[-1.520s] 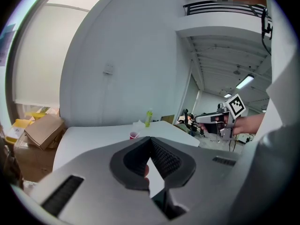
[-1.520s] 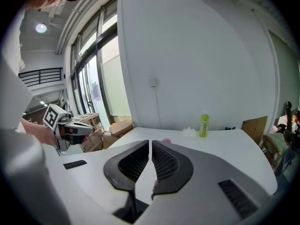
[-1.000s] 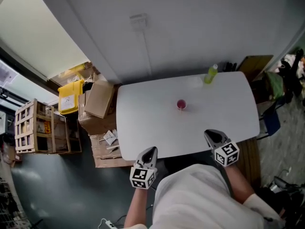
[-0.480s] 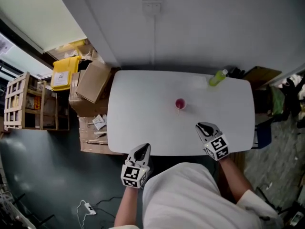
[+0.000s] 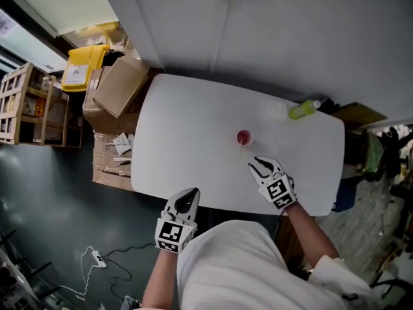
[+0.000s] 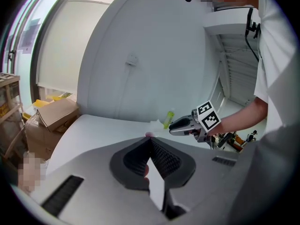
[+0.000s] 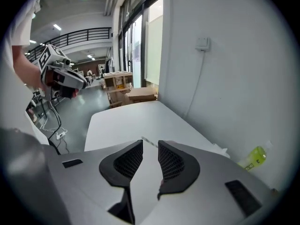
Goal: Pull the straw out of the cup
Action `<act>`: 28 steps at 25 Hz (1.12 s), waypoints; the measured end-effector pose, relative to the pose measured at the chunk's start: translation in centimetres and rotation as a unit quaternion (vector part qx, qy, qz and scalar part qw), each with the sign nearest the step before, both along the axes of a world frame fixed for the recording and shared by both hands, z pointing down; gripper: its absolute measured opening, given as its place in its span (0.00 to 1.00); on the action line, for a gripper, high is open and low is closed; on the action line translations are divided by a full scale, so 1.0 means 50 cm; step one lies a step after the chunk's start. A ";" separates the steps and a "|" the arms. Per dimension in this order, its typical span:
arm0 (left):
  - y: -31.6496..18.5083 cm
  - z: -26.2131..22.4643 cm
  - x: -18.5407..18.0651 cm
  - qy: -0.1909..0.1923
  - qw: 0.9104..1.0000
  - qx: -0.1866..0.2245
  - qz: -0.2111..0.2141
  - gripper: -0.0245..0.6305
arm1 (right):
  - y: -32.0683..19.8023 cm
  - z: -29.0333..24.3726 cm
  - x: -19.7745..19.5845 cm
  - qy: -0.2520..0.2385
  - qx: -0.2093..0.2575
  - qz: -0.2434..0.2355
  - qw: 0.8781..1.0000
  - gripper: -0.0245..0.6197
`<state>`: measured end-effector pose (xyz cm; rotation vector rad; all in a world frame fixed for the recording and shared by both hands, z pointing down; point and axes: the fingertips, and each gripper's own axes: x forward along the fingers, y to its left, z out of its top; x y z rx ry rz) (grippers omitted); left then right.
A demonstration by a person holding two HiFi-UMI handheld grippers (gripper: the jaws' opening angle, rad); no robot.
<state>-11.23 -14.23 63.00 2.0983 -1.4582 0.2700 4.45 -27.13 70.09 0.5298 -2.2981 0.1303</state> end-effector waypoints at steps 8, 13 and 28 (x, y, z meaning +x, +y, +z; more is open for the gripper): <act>-0.010 0.022 0.012 0.005 1.000 -0.016 -0.022 0.04 | -0.029 0.072 -0.053 0.048 0.043 -0.091 0.994 0.28; -0.014 0.037 0.012 0.009 0.999 -0.027 -0.036 0.04 | -0.041 0.113 -0.069 0.079 0.072 -0.130 0.986 0.29; -0.022 0.056 0.017 0.010 0.997 -0.041 -0.066 0.04 | -0.062 0.114 -0.102 0.065 0.162 -0.156 0.972 0.13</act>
